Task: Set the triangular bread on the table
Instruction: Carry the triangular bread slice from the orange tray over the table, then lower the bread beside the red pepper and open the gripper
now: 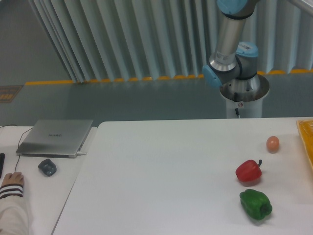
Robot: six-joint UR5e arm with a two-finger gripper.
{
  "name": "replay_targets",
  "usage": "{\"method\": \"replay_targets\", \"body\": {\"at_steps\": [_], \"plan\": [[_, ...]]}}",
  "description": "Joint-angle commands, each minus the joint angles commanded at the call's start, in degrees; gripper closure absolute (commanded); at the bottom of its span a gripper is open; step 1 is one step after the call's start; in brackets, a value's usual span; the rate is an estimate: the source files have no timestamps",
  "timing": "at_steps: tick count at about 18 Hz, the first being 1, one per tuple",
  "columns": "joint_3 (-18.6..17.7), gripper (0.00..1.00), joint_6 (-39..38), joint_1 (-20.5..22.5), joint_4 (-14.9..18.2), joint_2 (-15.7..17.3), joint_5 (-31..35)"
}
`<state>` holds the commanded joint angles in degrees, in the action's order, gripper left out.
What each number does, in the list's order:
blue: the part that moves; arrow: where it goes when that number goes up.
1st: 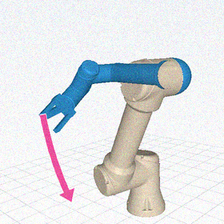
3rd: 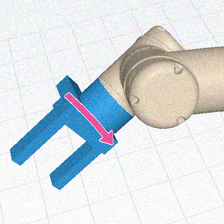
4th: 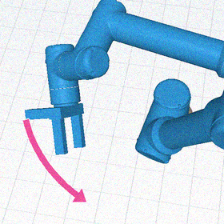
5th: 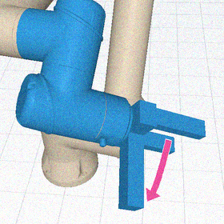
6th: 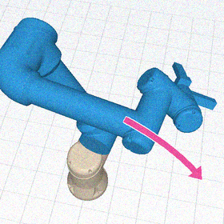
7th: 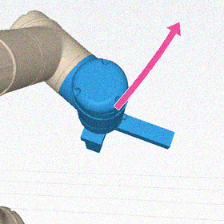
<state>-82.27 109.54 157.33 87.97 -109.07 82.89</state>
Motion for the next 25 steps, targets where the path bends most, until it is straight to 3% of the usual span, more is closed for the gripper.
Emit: {"method": "replay_targets", "body": {"at_steps": [4, 6, 11, 14, 17, 20, 25], "plan": [[0.1, 0.83, -2.3, -1.1, 1.0, 0.4, -1.8], [-0.2, 0.83, -9.1, -2.6, 1.6, 1.1, -6.8], [-0.6, 0.82, -22.8, -8.7, 0.8, 1.1, -7.0], [-1.4, 0.82, -30.2, -12.0, -3.3, 0.9, -7.0], [-1.5, 0.82, -31.7, -13.8, -3.7, 0.9, -7.5], [-1.6, 0.82, -39.5, -17.1, -6.6, 1.0, -9.3], [-2.4, 0.82, -48.1, -24.6, -7.0, 0.4, -9.0]]}}
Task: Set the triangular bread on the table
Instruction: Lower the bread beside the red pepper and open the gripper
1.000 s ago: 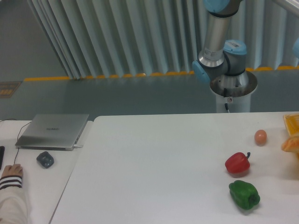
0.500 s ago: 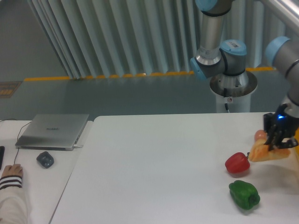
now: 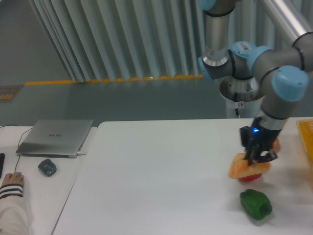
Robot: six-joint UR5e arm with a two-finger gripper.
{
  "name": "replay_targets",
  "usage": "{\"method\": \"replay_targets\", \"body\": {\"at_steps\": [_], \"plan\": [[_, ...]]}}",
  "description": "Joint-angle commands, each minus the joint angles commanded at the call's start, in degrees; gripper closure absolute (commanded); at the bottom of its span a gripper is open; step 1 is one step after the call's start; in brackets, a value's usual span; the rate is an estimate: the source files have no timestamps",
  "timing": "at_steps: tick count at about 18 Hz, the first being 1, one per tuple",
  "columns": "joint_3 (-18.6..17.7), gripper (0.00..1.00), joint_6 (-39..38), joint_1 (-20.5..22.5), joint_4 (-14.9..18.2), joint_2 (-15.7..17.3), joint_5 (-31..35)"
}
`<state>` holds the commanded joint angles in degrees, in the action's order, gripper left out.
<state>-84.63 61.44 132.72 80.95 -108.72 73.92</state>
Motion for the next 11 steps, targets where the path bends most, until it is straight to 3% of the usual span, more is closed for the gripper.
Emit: {"method": "replay_targets", "body": {"at_steps": [3, 6, 11], "plan": [[-1.8, 0.81, -3.1, -1.9, -0.3, -0.3, 0.6], [-1.9, 0.80, -5.7, -4.1, -3.2, -1.6, 5.8], [-2.0, 0.77, -9.7, -5.9, -6.9, -2.5, 6.6]]}}
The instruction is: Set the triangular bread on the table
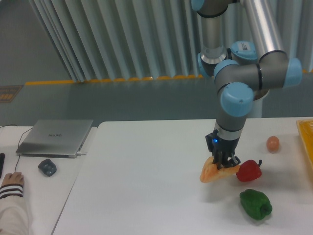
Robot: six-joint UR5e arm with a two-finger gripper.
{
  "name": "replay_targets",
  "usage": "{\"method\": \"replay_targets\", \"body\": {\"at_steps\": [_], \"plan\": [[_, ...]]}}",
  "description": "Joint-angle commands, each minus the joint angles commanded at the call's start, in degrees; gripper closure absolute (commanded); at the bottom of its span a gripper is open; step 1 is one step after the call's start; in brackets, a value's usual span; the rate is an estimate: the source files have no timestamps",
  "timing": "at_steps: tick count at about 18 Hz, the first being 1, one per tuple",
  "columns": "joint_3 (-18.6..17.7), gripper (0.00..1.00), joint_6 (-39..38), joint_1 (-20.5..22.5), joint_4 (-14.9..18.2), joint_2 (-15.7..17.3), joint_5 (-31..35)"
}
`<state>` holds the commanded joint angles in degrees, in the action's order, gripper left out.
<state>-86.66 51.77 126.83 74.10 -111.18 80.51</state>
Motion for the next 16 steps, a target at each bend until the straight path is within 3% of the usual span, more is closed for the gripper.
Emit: {"method": "replay_targets", "body": {"at_steps": [2, 4, 6, 9, 13, 16], "plan": [[0.1, 0.74, 0.1, 0.0, 0.1, 0.1, -0.1], [0.1, 0.56, 0.2, 0.0, 0.0, 0.1, -0.1], [0.2, 0.01, 0.3, 0.0, -0.9, 0.0, -0.1], [0.1, 0.00, 0.3, 0.1, -1.5, 0.0, 0.7], [0.5, 0.00, 1.7, 0.1, -1.9, 1.1, 7.7], [0.6, 0.00, 13.7, 0.9, -3.2, 2.5, 13.8]]}}
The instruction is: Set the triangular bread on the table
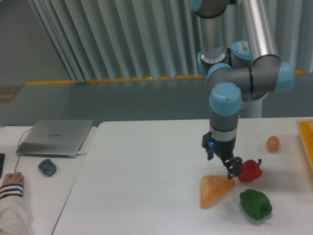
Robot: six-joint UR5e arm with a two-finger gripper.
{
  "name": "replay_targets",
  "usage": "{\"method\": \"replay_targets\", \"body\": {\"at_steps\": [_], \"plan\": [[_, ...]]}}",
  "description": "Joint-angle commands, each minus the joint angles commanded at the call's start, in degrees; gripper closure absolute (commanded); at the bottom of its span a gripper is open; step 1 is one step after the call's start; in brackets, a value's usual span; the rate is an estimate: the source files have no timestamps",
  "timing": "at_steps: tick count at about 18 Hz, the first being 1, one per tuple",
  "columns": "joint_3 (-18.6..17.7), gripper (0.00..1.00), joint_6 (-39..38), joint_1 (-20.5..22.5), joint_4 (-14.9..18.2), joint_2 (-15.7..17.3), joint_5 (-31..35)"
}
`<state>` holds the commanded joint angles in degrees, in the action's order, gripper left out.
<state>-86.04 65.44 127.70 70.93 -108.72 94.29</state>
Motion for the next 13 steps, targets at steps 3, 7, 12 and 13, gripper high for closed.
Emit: {"method": "replay_targets", "body": {"at_steps": [3, 7, 12, 13], "plan": [[-0.4, 0.00, 2.8, 1.3, -0.1, 0.3, 0.2], [-0.4, 0.00, 16.9, 3.9, -0.1, 0.5, 0.0], [0.2, 0.00, 29.2, 4.1, 1.9, 1.3, 0.2], [0.2, 0.00, 30.2, 4.2, 1.8, 1.5, 0.2]]}}
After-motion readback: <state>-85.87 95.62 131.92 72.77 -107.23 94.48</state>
